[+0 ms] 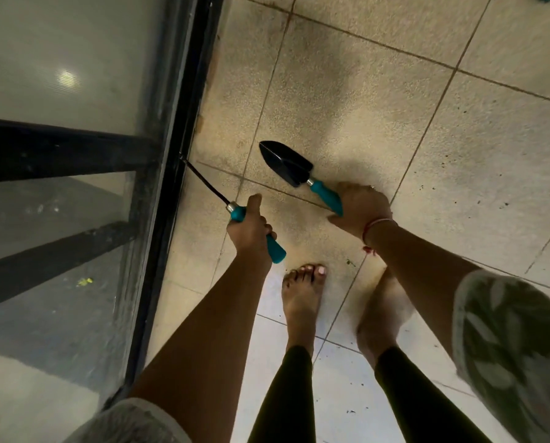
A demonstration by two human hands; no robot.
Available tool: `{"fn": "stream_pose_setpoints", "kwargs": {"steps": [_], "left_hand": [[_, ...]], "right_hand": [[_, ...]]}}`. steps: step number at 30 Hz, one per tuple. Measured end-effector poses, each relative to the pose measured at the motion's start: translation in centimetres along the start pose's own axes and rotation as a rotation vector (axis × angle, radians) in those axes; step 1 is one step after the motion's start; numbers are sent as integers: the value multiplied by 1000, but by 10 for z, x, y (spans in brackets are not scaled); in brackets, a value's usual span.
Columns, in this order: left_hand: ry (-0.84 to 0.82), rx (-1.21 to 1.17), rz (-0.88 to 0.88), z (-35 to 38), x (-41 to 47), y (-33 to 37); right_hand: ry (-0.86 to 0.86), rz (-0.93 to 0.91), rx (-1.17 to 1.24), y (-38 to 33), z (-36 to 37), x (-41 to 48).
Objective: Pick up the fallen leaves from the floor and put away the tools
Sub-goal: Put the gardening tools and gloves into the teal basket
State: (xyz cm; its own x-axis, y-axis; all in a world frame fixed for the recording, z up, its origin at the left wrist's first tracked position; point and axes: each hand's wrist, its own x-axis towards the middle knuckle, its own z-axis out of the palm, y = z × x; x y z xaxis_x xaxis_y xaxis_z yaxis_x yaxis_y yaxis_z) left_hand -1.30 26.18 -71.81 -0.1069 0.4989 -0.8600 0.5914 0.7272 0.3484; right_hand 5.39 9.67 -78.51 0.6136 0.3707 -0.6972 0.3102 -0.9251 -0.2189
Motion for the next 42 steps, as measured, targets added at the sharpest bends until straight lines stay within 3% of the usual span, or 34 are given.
{"fn": "stream_pose_setpoints", "kwargs": {"steps": [4, 10, 13, 19, 25, 30, 34, 38, 42], "left_hand": [[-55, -18, 36, -12, 3, -3], [-113, -25, 131, 3, -35, 2], [-191, -30, 149, 20, -72, 6], [-461, 147, 225, 52, -178, 30], [-616, 238, 256, 76, -253, 50], [-592, 295, 122, 107, -317, 72], [-607, 295, 91, 127, -347, 89], [-507, 190, 102, 163, -346, 113], [-423, 251, 150, 201, -322, 141]], "right_hand": [[-64, -7, 4, -4, 0, 5], [33, 33, 491, -12, -42, -40], [67, -14, 613, -12, -85, -77], [46, -70, 620, 5, -178, -158], [83, -111, 515, 24, -248, -206], [139, -72, 445, 36, -309, -231], [61, -19, 474, 47, -342, -234], [-94, -107, 517, 87, -382, -188], [138, 109, 651, 135, -415, -130]]}}
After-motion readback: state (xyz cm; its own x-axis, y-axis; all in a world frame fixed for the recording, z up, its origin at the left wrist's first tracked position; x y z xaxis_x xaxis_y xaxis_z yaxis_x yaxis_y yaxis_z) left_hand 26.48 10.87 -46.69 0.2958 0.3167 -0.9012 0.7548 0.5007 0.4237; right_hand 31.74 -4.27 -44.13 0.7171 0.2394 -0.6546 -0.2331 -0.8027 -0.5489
